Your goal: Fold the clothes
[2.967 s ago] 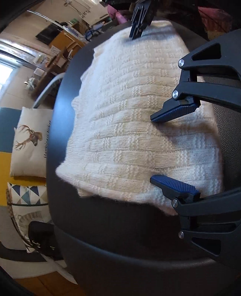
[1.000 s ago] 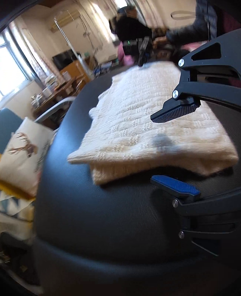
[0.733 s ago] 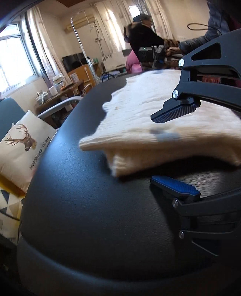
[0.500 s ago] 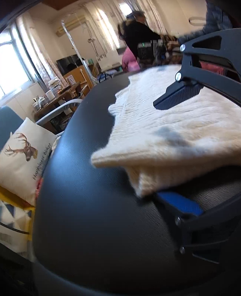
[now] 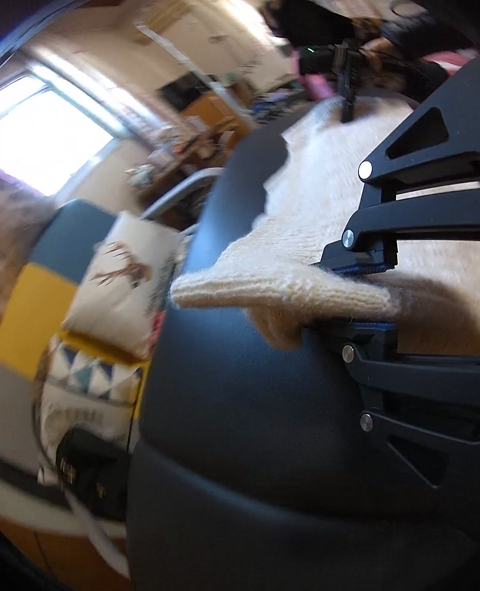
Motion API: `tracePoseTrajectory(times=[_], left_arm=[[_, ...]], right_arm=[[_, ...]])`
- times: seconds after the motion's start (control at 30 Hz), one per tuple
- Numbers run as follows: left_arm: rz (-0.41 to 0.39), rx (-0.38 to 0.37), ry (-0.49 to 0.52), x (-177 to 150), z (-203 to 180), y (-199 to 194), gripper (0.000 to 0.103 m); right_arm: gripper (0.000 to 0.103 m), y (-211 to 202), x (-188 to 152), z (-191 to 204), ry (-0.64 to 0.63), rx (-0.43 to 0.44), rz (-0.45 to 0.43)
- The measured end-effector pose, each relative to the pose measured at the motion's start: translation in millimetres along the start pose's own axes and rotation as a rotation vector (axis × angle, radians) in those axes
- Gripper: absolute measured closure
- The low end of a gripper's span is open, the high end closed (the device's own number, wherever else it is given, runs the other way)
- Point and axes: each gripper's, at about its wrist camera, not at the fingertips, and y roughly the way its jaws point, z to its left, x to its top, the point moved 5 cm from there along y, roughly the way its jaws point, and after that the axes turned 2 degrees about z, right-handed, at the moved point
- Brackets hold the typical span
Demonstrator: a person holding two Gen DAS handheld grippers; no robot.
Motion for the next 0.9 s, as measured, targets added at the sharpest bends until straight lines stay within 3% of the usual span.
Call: tracePoseTrajectory(times=[0.17, 0.33, 0.5, 0.67, 0.77, 0.9], left_arm=[[-0.153, 0.043, -0.105, -14, 17, -62, 0.084], [-0.322, 0.140, -0.234, -50, 55, -149, 0.085], [-0.432, 0.322, -0.282, -87, 82, -202, 0.085], [-0.346, 0.426, -0.365, -111, 122, -178, 0.084], [-0.270, 0.423, -0.413, -122, 142, -155, 0.084], [-0.255, 0.374, -0.497, -130, 164, -150, 0.081]], right_arm=[[0.078, 20, 50, 60, -0.177, 0.054, 0.023], [0.078, 56, 121, 160, -0.456, 0.070, 0.062], [0.078, 107, 167, 264, -0.745, 0.027, 0.111], [0.076, 218, 229, 331, -0.873, -0.206, 0.146], [0.070, 269, 257, 337, -0.798, -0.303, 0.195], [0.070, 274, 265, 346, -0.763, -0.335, 0.129]])
